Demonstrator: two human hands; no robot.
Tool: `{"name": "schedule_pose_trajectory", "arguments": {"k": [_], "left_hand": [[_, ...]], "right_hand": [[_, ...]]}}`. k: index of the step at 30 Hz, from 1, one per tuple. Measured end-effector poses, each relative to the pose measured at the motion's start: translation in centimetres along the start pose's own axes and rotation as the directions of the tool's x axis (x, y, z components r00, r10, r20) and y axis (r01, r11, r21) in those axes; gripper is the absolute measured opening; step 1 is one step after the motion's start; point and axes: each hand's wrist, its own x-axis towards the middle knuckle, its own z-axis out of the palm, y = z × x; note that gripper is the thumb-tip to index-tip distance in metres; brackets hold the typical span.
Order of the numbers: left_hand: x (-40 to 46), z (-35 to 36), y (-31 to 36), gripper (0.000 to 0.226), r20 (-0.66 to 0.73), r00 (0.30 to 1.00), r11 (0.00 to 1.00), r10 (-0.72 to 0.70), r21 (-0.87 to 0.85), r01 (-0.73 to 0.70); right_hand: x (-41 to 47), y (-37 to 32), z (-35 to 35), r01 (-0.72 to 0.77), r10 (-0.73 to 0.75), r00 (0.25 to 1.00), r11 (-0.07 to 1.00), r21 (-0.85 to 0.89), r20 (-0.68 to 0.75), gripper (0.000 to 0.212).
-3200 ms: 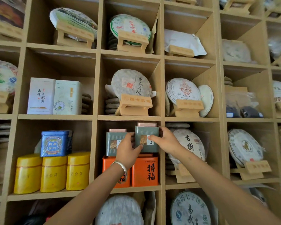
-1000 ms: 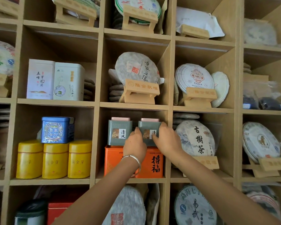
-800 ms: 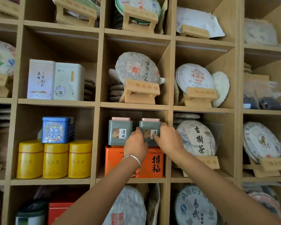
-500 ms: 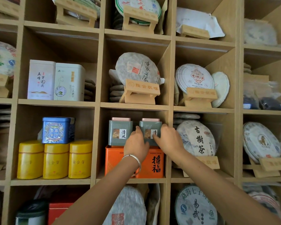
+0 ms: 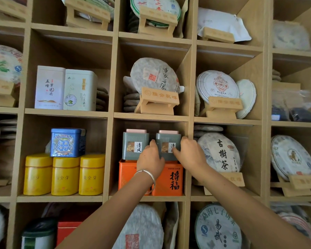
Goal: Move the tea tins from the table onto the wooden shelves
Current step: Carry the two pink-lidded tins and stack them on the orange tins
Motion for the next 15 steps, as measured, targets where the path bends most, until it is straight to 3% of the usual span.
{"name": "schedule_pose_trajectory", "arguments": {"k": [7,15], "left_hand": [[-0.07,0.16,0.17,0.027,0.028,0.999,0.999,-0.017,0.034,0.016],[-0.22,0.21,0.01,0.026,0.019,1.000,1.000,-0.001,-0.010,0.001]], "right_hand": [[0.04,-0.25,0.41,-0.005,0.004,0.998,1.000,0.016,0.069,0.025],[-0.08,0.05,0.38,-0.007,0.005,0.998,0.999,0.039,0.058,0.024]]}}
